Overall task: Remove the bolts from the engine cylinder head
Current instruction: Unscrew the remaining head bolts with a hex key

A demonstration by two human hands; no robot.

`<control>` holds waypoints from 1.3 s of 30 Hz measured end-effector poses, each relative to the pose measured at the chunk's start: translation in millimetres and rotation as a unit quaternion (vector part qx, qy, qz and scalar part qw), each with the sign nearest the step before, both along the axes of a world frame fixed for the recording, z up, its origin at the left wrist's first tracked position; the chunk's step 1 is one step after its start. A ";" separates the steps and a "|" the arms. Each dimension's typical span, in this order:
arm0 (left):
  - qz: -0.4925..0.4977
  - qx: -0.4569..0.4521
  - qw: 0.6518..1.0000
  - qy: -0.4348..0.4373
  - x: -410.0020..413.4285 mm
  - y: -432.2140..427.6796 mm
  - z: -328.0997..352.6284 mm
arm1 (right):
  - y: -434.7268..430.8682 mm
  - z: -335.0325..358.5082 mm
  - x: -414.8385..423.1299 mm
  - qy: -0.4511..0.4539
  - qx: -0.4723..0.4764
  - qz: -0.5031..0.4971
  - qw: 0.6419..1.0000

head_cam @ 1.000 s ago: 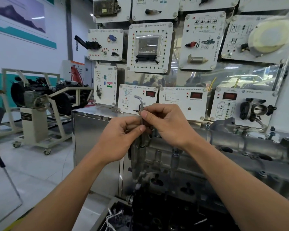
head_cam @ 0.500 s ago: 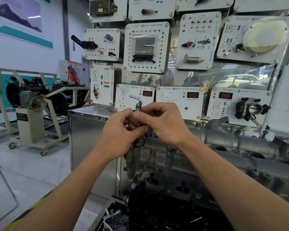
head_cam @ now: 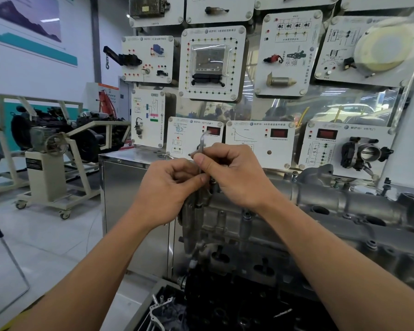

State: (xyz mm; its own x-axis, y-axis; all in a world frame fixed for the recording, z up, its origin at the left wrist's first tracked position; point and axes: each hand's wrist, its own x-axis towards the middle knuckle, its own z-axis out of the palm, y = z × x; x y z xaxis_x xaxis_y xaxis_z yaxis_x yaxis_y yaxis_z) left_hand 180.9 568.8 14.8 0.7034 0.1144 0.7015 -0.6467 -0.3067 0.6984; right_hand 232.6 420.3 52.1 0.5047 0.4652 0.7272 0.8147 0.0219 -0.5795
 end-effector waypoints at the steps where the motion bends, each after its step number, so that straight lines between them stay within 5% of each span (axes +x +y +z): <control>1: 0.019 0.005 1.000 -0.009 0.9 -1.9 0.8 | -0.3 0.2 -0.2 0.007 0.007 -0.003 1.000; 6: 0.056 0.004 0.998 -0.027 3.1 -7.2 3.9 | 0.1 0.8 0.1 0.033 0.054 -0.030 0.998; 16: 0.073 0.057 0.996 -0.008 5.4 -6.0 7.0 | 0.0 0.0 1.4 0.023 0.005 -0.009 1.000; 22: -0.069 0.052 0.996 0.023 -4.1 5.2 -5.8 | 1.8 0.9 0.7 0.018 -0.049 0.006 0.999; 31: 0.036 -0.001 0.999 -0.018 3.7 -6.3 -7.6 | -3.3 1.0 0.9 0.042 0.045 0.015 0.998; 39: 0.008 0.008 1.000 0.024 2.2 -3.3 1.4 | -1.5 0.4 2.7 0.034 0.029 0.015 0.999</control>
State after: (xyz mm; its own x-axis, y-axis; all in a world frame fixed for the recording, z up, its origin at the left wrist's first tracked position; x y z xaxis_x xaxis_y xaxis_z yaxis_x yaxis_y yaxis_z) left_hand 183.2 565.5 16.3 0.7341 0.1142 0.6694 -0.6081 -0.3282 0.7229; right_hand 235.3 418.8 52.5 0.5399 0.4389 0.7182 0.7721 0.0814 -0.6302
